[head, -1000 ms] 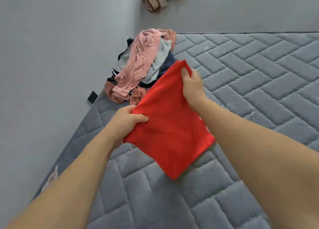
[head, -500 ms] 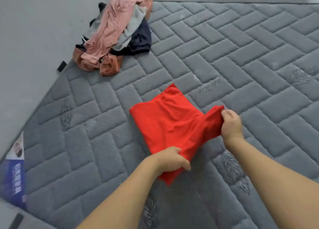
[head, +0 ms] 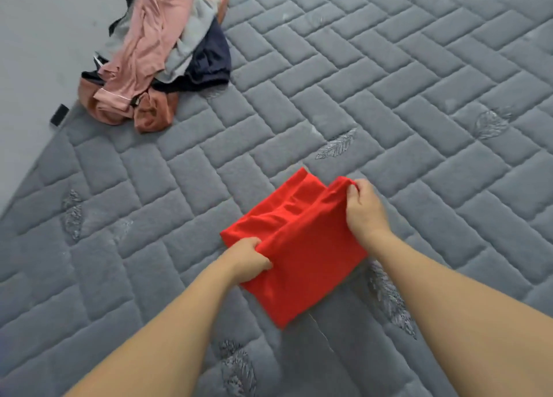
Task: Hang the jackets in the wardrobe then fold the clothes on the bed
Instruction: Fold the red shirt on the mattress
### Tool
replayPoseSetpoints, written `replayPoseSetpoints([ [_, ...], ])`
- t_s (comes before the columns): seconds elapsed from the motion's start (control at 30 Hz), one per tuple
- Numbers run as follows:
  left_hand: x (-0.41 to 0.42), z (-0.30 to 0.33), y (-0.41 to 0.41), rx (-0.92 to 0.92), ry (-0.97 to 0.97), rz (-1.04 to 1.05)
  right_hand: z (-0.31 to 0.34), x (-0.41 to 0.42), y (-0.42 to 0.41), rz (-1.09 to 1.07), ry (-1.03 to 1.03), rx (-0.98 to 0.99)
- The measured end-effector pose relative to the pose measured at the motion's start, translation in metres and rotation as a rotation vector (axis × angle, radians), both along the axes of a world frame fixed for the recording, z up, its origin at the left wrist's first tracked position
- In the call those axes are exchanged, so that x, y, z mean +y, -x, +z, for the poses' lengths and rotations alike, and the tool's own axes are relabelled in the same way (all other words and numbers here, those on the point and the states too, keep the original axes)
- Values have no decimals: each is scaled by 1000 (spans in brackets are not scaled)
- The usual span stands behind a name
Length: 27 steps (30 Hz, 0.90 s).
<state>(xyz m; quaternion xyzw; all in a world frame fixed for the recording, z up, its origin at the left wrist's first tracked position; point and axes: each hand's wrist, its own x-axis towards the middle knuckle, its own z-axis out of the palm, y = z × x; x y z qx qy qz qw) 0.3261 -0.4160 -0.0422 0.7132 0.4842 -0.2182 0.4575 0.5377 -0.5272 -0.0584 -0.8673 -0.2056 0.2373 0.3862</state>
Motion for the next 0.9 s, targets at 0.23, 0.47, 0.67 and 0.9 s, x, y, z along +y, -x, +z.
replayPoseSetpoints([
  [0.23, 67, -74, -2, 237, -401, 42, -77, 107, 8, 85, 273, -352],
  [0.47, 81, -136, -20, 339, -347, 193, -152, 130, 11, -149, 442, -598],
  [0.67, 89, -127, -16, 350, -233, 171, -147, 134, 11, -133, 529, -567],
  [0.9, 75, -118, -23, 355, -493, -35, -152, 138, 11, -136, 543, -608],
])
